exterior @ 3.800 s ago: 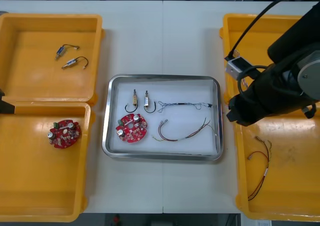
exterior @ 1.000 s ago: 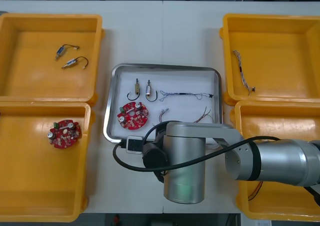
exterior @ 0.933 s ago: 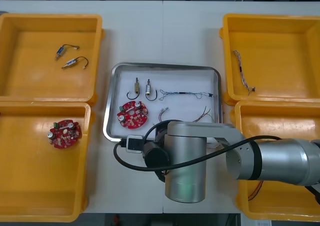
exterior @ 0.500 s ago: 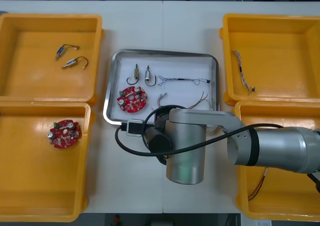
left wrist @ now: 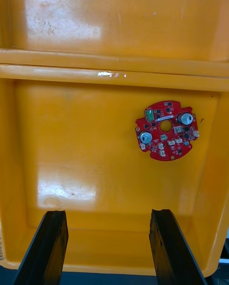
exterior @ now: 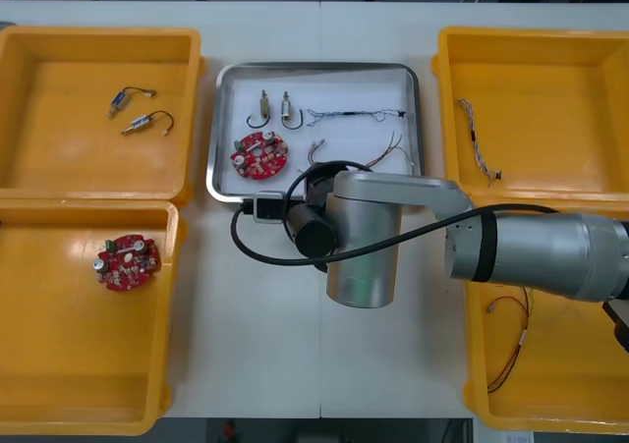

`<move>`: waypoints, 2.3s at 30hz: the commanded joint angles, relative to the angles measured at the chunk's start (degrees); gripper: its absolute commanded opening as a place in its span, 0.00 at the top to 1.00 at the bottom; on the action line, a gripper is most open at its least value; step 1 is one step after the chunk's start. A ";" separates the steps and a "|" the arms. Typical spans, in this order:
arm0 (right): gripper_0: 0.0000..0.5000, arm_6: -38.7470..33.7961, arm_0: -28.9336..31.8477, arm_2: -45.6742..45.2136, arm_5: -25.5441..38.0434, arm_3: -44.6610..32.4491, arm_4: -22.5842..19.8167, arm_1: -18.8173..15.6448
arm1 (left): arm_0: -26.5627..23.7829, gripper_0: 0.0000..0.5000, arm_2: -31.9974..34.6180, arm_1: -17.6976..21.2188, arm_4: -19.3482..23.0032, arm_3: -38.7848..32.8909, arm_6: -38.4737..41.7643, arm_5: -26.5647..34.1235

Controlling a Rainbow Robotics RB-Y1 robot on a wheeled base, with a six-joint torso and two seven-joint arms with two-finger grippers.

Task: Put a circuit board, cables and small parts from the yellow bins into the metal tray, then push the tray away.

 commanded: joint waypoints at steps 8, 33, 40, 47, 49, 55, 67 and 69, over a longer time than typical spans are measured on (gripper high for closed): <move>1.00 3.89 -7.45 0.61 -6.55 8.54 0.40 -0.38 | 0.78 0.00 1.69 2.60 -0.54 -1.40 2.61 0.41; 1.00 3.97 -14.04 0.61 -27.47 24.98 0.40 0.32 | 0.78 0.00 1.69 2.60 -0.54 -1.40 2.61 0.41; 0.89 3.71 -13.95 0.61 -27.64 24.89 0.40 0.32 | 0.78 0.00 1.69 2.60 -0.54 -1.40 2.61 0.41; 0.00 3.71 -14.04 -0.89 -23.16 22.60 0.40 0.41 | 0.78 0.00 1.69 2.60 -0.54 -1.40 2.61 0.41; 0.00 3.62 -13.95 -1.42 -20.61 21.20 0.40 0.32 | 0.78 0.00 1.69 2.60 -0.54 -1.40 2.61 0.41; 0.00 3.80 -13.95 -2.91 -13.40 16.54 0.40 0.41 | 0.78 0.00 1.69 2.60 -0.54 -1.40 2.61 0.41; 0.00 4.06 -13.95 -8.36 5.67 1.86 -2.76 -2.31 | 0.78 0.00 1.69 2.60 -0.54 -1.40 2.61 0.41; 0.00 3.97 -13.95 -10.47 8.66 -0.51 -6.80 -3.37 | 0.78 0.00 1.69 2.60 -0.54 -1.40 2.61 0.41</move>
